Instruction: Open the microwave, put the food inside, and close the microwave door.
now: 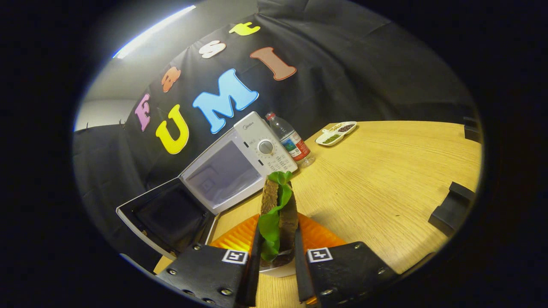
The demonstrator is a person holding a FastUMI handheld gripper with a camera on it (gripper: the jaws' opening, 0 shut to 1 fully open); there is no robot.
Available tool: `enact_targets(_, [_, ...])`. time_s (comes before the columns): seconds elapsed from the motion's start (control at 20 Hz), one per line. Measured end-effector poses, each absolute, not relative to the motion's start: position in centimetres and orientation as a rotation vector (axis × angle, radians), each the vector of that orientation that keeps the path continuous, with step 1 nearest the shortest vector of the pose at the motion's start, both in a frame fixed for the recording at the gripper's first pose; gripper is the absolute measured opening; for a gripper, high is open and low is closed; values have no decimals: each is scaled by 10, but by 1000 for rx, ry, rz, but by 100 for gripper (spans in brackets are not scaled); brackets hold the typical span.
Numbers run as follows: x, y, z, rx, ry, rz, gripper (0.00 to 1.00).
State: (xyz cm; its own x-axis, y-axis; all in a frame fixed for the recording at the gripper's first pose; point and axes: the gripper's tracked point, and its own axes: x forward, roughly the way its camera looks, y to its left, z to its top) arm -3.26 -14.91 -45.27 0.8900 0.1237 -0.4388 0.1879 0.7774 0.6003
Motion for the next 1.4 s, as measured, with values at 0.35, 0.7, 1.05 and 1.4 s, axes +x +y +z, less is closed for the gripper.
enact_targets(0.35, [-28,-129,-405,411,387,-3,26])
enact_targets(0.7, [9,-73,-363,316,362,100,26])
enact_targets(1.05, [85,-12,-348,273,362,160,26])
enact_targets(1.4, [162,35,-380,190,408,167,26])
